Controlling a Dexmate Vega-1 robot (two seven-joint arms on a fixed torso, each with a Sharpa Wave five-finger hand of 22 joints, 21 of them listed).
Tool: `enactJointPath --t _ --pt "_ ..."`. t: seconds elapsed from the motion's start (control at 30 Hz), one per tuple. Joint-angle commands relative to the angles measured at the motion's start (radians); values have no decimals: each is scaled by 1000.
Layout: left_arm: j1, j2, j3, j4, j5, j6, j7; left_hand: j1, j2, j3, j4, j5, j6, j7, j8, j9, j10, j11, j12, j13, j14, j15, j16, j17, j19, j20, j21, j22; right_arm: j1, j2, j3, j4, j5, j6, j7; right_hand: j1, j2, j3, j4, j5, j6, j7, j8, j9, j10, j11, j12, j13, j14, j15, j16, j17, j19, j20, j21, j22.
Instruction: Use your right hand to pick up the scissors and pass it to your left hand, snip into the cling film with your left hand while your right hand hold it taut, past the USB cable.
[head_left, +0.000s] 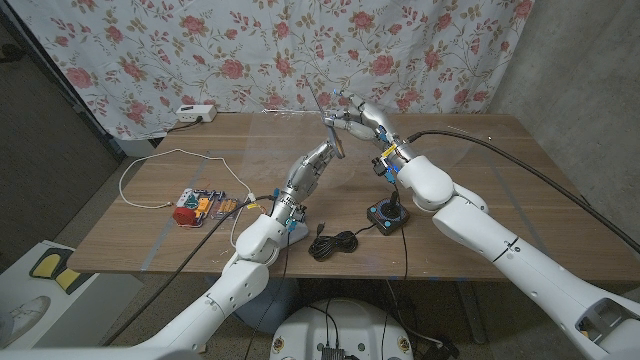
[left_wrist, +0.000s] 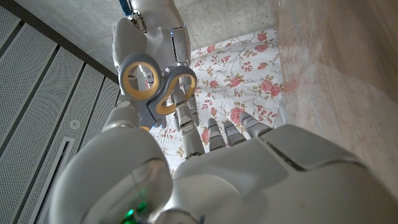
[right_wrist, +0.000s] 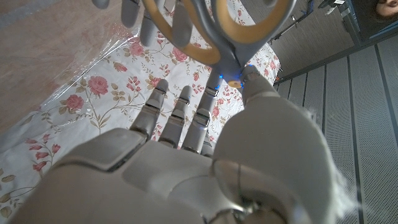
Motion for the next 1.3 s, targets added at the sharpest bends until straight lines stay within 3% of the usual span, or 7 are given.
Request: enactJointPath --t 0.03,0.93,1.3 --pt "2 -12 4 13 -19 0 -23 5 5 0 -5 5 4 0 -2 4 13 1 9 2 1 -1 8 3 7 -2 5 4 -3 0 8 -1 -7 -5 -30 0 8 -5 2 4 13 0 7 2 21 -17 5 2 4 -97 -3 3 -5 2 0 1" --pt "-12 -25 13 26 -5 4 -23 12 8 -3 -8 4 5 2 -4 4 14 2 8 2 4 1 8 3 12 -2 6 5 12 -1 -43 -18 -27 -10 -8 0 9 -8 2 6 24 -3 8 2 19 -18 5 -1 4 -97 -5 4 -9 5 -1 1" --pt "0 -19 13 21 13 -3 -8 36 31 11 -16 5 2 7 -6 5 11 7 7 1 4 6 8 2 13 4 6 5 14 4 -38 -18 -20 -23 -23 0 10 -9 1 6 25 -4 8 2 18 -18 6 0 4 -98 -6 5 -13 9 -2 1"
